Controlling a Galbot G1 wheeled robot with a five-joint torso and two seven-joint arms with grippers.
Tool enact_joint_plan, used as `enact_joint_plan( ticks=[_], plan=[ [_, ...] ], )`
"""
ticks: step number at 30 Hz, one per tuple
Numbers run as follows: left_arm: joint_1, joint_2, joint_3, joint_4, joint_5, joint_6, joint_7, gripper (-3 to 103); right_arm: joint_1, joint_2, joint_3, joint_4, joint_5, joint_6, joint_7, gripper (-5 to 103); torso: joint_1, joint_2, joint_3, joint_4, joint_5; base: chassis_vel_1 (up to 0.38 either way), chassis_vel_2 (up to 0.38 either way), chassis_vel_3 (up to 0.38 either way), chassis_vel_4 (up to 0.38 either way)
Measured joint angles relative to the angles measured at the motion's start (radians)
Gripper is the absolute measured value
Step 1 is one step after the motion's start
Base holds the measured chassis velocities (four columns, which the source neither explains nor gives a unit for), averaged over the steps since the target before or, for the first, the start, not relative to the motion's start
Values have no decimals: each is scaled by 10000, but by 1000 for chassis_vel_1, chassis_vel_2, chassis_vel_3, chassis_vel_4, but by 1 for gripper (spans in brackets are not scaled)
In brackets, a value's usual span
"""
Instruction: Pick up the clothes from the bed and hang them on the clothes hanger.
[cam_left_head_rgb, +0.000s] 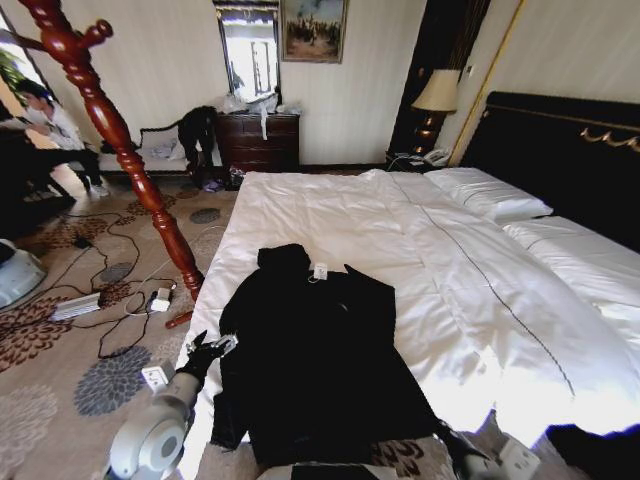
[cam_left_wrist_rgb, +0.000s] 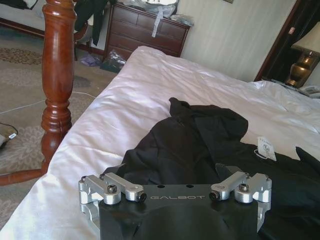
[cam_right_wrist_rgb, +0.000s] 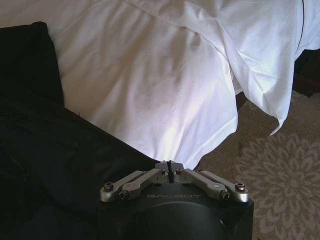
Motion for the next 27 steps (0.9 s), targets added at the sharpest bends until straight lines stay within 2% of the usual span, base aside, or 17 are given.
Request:
enact_joint_plan(
  ticks=[4,7,8,10,12,13,15,16,17,18,21,22,23,24,25,26,27],
  plan=[
    [11,56,5,16,14,0,0,100,773,-103,5,-617,-255,-5,-53,-2,0,0,0,3,3,0,0,0,0],
    [100,183,-141,16,14,16,-8,100,1359,-371,-19,-644,-369,17,117,14,1,-1,2,6,5,0,0,0,0],
    [100,183,-141,16,14,16,-8,100,1359,-371,-19,-644,-369,17,117,14,1,-1,2,6,5,0,0,0,0],
    [135,242,-241,16,11,26,-27,100,1271,-633,85,5,-667,-27,313,20,0,-1,1,3,0,0,0,0,0],
    [143,253,-267,36,10,40,-44,100,1055,-949,282,311,-922,-247,534,31,0,-1,1,2,-2,0,0,0,0],
    [143,253,-267,36,10,40,-44,100,1055,-949,282,311,-922,-247,534,31,0,-1,1,2,-2,0,0,0,0],
    [145,231,-251,42,10,74,-60,100,928,-1467,677,382,-994,-445,733,41,-1,0,1,-2,-1,0,0,0,0],
    [145,217,-213,42,10,103,-68,100,1050,-1867,975,381,-797,-536,743,41,-1,0,0,-5,1,0,0,0,0],
    [144,216,-163,38,10,129,-79,100,1352,-2266,1163,381,-461,-573,660,47,-1,0,0,-3,1,0,0,0,0],
    [144,216,-163,38,10,129,-79,100,1352,-2266,1163,381,-461,-573,660,47,-1,0,0,-3,1,0,0,0,0],
    [177,360,12,12,70,177,-98,100,3544,-3900,459,32,1179,-646,-364,63,-1,-1,1,9,1,0,0,0,0],
    [177,360,12,12,70,177,-98,100,3544,-3900,459,32,1179,-646,-364,63,-1,-1,1,9,1,0,0,0,0],
    [91,462,125,41,75,203,-101,100,4251,-4260,147,-360,1457,-646,-926,69,0,-1,1,13,6,0,0,0,0],
    [-223,723,446,173,50,279,-119,100,5507,-4885,-456,-1240,1611,-645,-2398,74,0,-2,2,10,3,0,0,0,0],
    [-266,793,502,212,61,291,-126,100,6181,-5116,-931,-1701,1614,-652,-3159,80,2,-2,2,-6,-7,0,0,0,0],
    [-227,834,508,227,62,303,-136,100,7110,-5282,-1702,-2256,1598,-722,-4045,80,4,-2,3,-9,-10,0,0,0,0],
    [-227,834,508,227,62,303,-136,100,7110,-5282,-1702,-2256,1598,-722,-4045,80,4,-2,3,-9,-10,0,0,0,0]
  ],
)
